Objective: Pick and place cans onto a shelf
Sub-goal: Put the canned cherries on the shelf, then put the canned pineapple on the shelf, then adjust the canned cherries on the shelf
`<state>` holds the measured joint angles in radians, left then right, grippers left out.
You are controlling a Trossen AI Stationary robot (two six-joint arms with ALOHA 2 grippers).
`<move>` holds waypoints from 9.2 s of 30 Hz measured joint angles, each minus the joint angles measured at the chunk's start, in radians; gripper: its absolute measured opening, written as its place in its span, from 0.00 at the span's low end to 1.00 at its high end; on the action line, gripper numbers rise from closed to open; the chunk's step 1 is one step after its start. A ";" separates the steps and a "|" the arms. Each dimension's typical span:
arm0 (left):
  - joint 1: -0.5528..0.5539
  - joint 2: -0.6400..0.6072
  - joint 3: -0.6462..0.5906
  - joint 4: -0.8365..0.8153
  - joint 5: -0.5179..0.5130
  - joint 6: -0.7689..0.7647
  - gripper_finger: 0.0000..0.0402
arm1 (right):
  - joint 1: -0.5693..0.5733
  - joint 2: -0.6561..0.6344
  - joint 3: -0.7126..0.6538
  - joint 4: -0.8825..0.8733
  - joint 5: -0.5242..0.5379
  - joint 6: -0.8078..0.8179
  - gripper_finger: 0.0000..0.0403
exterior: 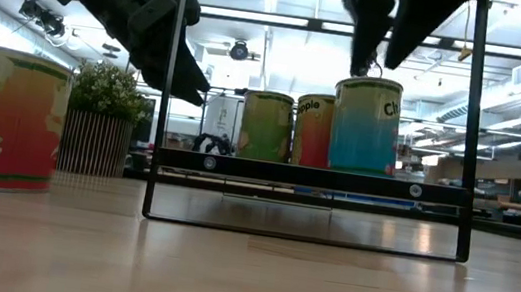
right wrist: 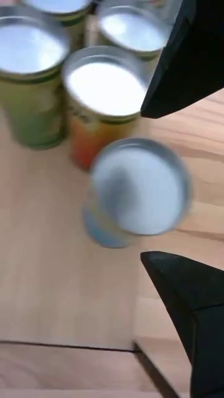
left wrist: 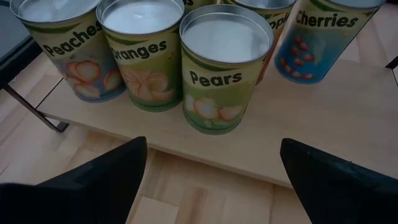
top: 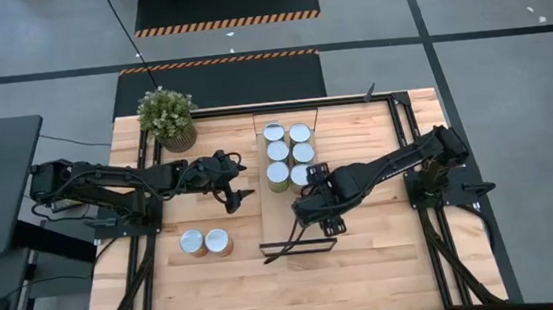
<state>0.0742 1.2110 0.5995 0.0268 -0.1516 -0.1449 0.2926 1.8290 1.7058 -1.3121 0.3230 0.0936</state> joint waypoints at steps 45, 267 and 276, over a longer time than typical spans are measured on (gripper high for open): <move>-0.054 -0.031 0.089 -0.042 0.130 0.148 0.93 | -0.108 -0.203 -0.303 0.023 0.133 0.128 0.93; -0.256 0.561 0.880 -0.828 -0.223 -0.397 0.93 | -0.294 -0.740 -1.191 1.274 -0.136 -0.304 0.93; -0.321 0.478 0.880 -0.851 -0.218 -0.458 0.93 | -0.200 -0.750 -1.181 1.188 -0.135 -0.141 0.93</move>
<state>-0.2466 1.6890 1.4796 -0.8238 -0.3692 -0.6030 0.0924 1.0794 0.5251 -0.1237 0.1877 -0.0477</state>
